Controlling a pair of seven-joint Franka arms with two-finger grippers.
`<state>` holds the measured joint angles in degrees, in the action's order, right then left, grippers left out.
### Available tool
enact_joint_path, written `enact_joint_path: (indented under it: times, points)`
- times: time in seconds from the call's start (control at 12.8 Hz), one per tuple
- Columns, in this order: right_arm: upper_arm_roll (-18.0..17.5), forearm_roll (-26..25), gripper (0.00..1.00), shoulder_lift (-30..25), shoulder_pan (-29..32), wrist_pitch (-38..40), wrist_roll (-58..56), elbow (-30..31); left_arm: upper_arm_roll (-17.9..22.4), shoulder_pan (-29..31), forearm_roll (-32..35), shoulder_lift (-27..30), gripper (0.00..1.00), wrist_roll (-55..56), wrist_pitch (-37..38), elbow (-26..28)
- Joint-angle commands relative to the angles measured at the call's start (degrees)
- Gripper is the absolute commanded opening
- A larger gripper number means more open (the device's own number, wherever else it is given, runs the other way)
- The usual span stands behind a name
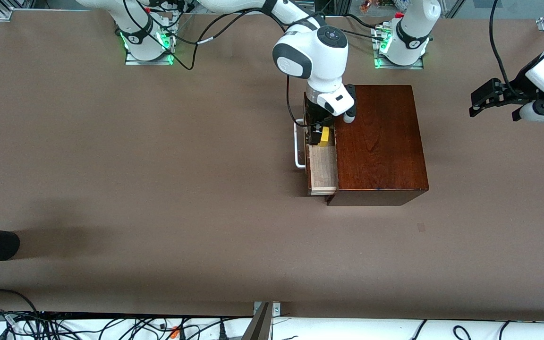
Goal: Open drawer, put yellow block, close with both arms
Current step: 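Carry the cube over the open drawer and lower it inside with the right gripper, then open the right gripper and withdraw it to the rest pose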
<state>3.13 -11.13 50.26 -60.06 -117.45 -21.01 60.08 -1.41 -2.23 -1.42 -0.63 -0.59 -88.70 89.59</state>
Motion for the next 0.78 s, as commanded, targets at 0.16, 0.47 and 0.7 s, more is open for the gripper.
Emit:
enact_joint_path:
  times: [0.16, 0.47, 0.7]
  points:
    - [0.38, 3.38, 1.00, -2.17, 0.47, 6.60, 0.87, -2.86, 0.27, 0.56, -0.95, -2.71, 1.00, -0.55, 0.37, -2.31]
    - [0.56, 6.63, 1.00, -8.67, 1.70, 11.54, 4.65, -3.39, 0.27, 0.56, -1.13, -2.45, 1.00, -0.29, 0.89, -3.63]
    - [0.56, 7.96, 1.00, -14.73, 7.30, 16.09, 4.92, -3.30, 0.01, 0.56, -1.40, -2.27, 1.00, -0.20, 0.98, -3.72]
